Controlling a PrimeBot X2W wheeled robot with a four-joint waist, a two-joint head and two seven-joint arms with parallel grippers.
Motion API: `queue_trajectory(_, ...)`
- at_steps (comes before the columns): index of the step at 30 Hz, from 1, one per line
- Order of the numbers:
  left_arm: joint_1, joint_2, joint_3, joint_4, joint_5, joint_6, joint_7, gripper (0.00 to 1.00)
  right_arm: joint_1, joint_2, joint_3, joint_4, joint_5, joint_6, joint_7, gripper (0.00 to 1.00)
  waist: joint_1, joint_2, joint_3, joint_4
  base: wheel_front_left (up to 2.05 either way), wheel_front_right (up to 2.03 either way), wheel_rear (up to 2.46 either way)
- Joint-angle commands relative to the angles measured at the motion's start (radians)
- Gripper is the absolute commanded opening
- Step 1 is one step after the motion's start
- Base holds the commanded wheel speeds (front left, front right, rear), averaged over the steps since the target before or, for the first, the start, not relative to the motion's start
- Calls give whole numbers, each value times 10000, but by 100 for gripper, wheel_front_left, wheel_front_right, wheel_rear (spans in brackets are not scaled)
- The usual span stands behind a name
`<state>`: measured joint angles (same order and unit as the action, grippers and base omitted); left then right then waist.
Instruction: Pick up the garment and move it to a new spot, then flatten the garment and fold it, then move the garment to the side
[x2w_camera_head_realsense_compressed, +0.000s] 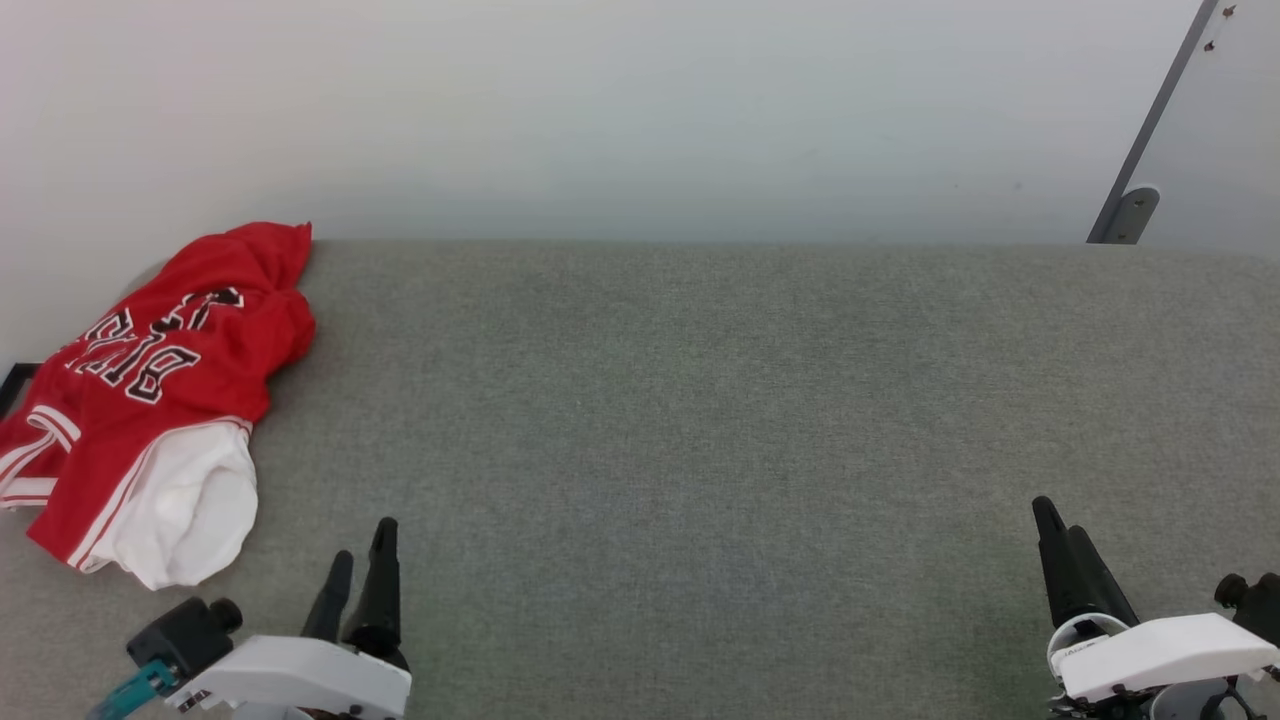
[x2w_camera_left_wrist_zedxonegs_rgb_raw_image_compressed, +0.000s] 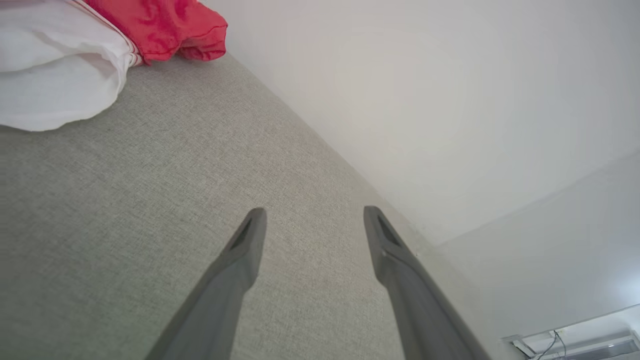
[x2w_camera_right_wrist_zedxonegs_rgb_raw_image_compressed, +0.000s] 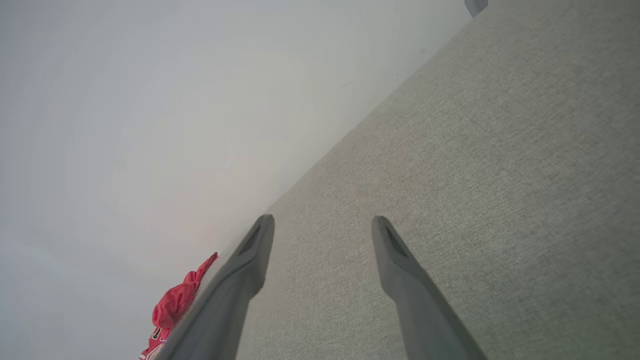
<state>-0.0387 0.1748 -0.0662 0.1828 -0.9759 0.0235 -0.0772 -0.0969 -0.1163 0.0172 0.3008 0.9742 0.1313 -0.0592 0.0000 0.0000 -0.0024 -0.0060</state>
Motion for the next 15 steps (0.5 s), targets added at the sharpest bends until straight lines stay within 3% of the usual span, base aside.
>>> queue_trajectory(1,-47,170,-82,-138,597,89,-121,100,-289,-20,-20,-62,-448,-3,-69,100,0,0,-7,-4,0,0,0)
queue_trajectory(15,37,321,-284,-315,2789,79,-537,100,-283,52,-304,-16,-2574,-4,-216,100,0,0,-25,-30,0,0,0)
